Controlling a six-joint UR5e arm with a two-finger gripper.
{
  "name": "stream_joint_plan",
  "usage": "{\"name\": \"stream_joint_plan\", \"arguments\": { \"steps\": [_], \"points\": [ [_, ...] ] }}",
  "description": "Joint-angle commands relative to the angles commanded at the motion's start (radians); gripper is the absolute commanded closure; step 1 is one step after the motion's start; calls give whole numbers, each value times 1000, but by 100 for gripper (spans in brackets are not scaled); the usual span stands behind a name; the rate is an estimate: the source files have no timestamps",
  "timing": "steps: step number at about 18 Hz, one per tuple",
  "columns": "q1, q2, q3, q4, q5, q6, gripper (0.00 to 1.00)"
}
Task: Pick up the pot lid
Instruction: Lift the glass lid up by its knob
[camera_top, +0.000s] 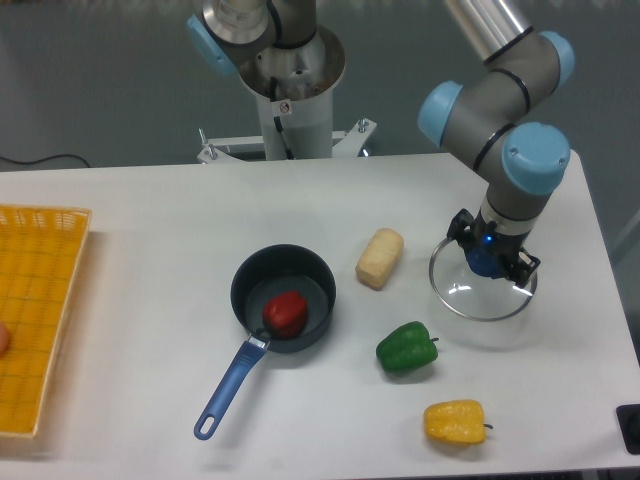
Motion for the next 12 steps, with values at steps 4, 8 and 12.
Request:
{"name": "stream_joint_plan", "arguments": {
  "steps": [4,8,12],
  "points": [
    [-14,15,14,-54,49,0,44],
    [-18,20,18,-69,51,0,44],
    [-17,22,17,-69,45,0,44]
  ]
}}
